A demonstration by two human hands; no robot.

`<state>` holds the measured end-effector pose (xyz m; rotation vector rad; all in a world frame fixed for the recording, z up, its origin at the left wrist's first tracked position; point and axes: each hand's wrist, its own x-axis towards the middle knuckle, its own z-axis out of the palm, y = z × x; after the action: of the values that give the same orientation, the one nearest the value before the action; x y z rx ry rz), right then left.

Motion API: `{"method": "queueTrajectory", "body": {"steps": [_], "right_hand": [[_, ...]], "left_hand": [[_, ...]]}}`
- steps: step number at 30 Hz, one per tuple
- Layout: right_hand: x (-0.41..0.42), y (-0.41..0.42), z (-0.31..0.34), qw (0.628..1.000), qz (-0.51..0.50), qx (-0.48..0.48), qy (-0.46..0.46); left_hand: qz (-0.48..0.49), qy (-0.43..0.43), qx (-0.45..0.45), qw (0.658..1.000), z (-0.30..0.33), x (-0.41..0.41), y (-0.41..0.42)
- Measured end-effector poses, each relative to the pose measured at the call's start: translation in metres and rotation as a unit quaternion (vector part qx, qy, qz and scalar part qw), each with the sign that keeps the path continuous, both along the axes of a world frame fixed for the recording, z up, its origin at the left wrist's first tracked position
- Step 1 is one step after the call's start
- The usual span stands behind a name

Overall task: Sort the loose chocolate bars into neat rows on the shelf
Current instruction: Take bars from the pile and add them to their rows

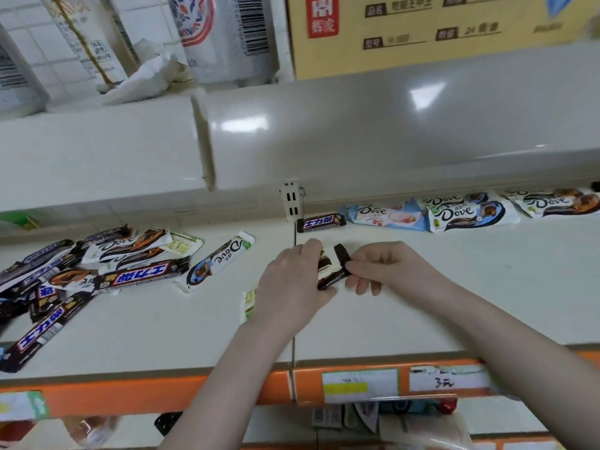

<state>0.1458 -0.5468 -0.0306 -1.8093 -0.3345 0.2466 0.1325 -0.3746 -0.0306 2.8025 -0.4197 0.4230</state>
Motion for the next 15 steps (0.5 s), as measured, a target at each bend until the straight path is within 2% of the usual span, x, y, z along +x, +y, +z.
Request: {"method": "queueTrajectory", "body": {"steps": [5,10,15], "right_hand": [[-0.007,-0.048,-0.002,0.998,-0.001,0.041,0.037],[-0.014,-0.130,0.002,0.991,-0.048,0.094,0.084],[-0.017,-0.197,0.001,0.977,-0.102,0.155,0.107]], "left_hand": [[-0.007,0.029,-0.027,0.999,-0.002,-0.009,-0.043],[0.001,0.058,-0.075,0.995,-0.002,-0.021,-0.089],[0.017,0.053,-0.104,0.993,-0.003,-0.026,-0.133]]}}
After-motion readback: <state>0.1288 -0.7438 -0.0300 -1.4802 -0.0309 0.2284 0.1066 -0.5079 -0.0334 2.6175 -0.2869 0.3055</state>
